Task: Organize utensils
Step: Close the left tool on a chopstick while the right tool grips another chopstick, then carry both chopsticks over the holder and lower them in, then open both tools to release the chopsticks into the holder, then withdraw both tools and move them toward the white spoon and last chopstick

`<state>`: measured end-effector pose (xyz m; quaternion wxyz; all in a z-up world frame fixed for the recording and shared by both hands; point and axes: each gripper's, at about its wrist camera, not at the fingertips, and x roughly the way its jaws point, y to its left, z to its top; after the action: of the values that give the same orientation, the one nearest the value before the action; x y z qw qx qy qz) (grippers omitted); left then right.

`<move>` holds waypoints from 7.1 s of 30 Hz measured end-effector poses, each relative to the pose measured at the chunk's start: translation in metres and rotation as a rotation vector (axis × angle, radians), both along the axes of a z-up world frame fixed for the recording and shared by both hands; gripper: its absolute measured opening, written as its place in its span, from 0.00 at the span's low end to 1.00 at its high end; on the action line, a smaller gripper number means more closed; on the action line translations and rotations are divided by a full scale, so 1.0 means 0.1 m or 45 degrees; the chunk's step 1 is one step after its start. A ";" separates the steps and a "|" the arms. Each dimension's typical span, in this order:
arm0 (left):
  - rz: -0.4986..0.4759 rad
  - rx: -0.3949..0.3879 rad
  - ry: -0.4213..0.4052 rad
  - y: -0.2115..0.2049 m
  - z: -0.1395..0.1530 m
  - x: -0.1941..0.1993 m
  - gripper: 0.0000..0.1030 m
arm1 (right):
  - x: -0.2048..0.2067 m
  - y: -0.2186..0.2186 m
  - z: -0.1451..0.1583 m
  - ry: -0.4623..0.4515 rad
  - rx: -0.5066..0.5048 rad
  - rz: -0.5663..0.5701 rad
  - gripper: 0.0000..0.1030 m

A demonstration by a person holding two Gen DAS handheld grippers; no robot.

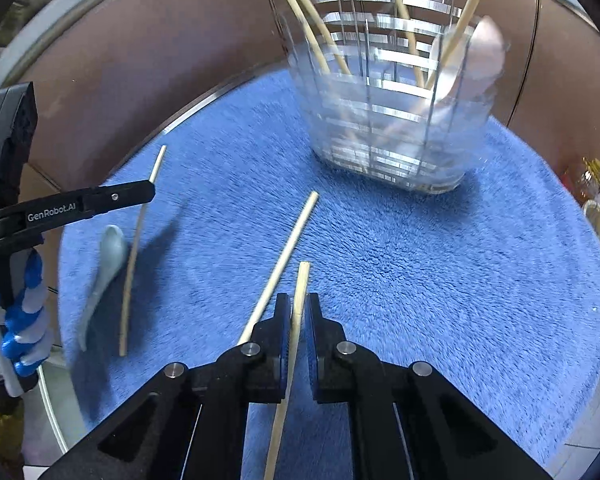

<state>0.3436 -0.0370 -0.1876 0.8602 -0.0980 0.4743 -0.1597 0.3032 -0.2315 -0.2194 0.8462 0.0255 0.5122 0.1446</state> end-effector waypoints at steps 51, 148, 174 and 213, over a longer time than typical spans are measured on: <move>0.064 -0.067 -0.550 -1.23 1.42 0.75 0.04 | 0.34 -0.67 1.67 -0.869 0.047 -0.259 0.07; 0.212 0.401 -0.908 -0.71 1.31 -3.10 0.68 | -2.84 -0.67 1.45 -0.902 0.206 -0.374 0.73; 0.133 0.380 -0.561 -0.55 0.57 -1.99 0.68 | -1.77 -0.56 0.67 -0.553 0.100 -0.336 0.73; 0.236 0.265 -0.349 0.78 0.12 -1.08 0.68 | -0.42 0.03 0.08 -0.243 -0.071 -0.109 0.69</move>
<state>0.2356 0.0409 -0.1751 0.9332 -0.0293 0.3558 -0.0418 0.2613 -0.2289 -0.2118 0.8969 0.0097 0.4316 0.0959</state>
